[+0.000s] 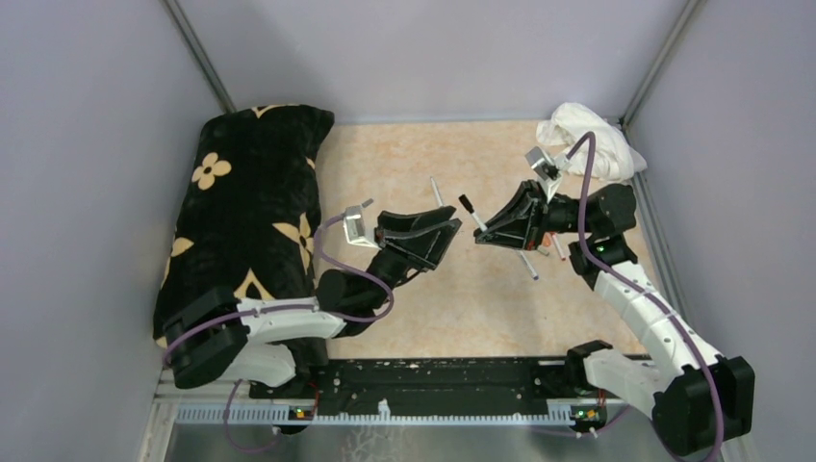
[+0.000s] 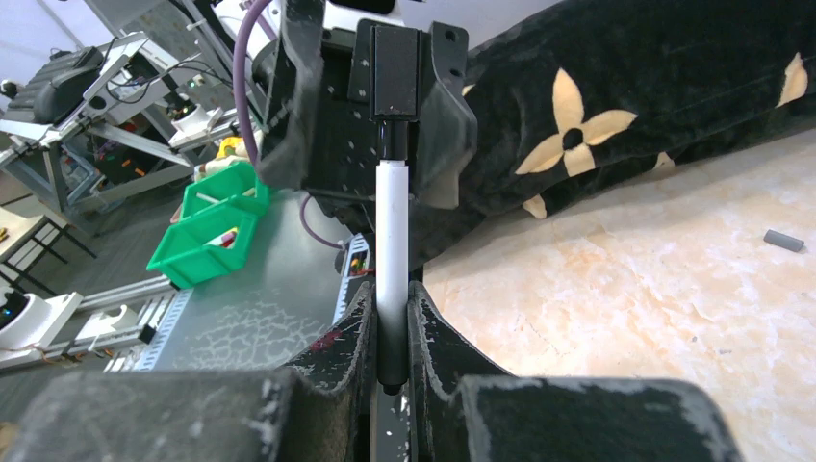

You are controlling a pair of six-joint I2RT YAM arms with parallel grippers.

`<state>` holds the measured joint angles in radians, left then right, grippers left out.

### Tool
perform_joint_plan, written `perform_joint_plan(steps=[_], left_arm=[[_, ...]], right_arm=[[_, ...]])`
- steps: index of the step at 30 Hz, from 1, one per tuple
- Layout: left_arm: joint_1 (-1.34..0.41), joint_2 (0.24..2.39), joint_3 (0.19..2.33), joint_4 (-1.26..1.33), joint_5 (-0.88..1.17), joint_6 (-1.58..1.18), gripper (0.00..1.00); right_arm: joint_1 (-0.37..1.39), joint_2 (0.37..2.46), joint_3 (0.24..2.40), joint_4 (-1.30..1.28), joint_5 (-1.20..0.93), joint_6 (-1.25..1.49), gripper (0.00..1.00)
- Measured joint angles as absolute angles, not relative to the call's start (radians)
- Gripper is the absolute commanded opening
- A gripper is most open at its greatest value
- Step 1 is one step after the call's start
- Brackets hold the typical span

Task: Insert the pens into the pen caps
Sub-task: Insert the pen cap onto the pen.

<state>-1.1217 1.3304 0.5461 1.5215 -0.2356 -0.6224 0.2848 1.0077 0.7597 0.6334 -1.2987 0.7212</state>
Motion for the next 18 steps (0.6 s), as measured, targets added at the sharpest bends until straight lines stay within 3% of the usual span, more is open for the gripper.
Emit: perform_joint_plan(steps=[8, 12, 18], left_arm=[[-1.121, 1.155, 0.491, 1.477, -0.219, -0.558, 0.97], [-1.121, 1.024, 0.549, 1.246, -0.177, -0.476, 0.98], [-1.108, 0.983, 0.825, 0.811, -0.114, -0.388, 0.95]], right_arm=[[0.28, 0.99, 0.745, 0.596, -1.315, 0.671, 0.0], [0.277, 0.983, 0.744, 0.556, -1.336, 0.627, 0.0], [0.276, 0.974, 0.744, 0.508, -1.365, 0.577, 0.0]])
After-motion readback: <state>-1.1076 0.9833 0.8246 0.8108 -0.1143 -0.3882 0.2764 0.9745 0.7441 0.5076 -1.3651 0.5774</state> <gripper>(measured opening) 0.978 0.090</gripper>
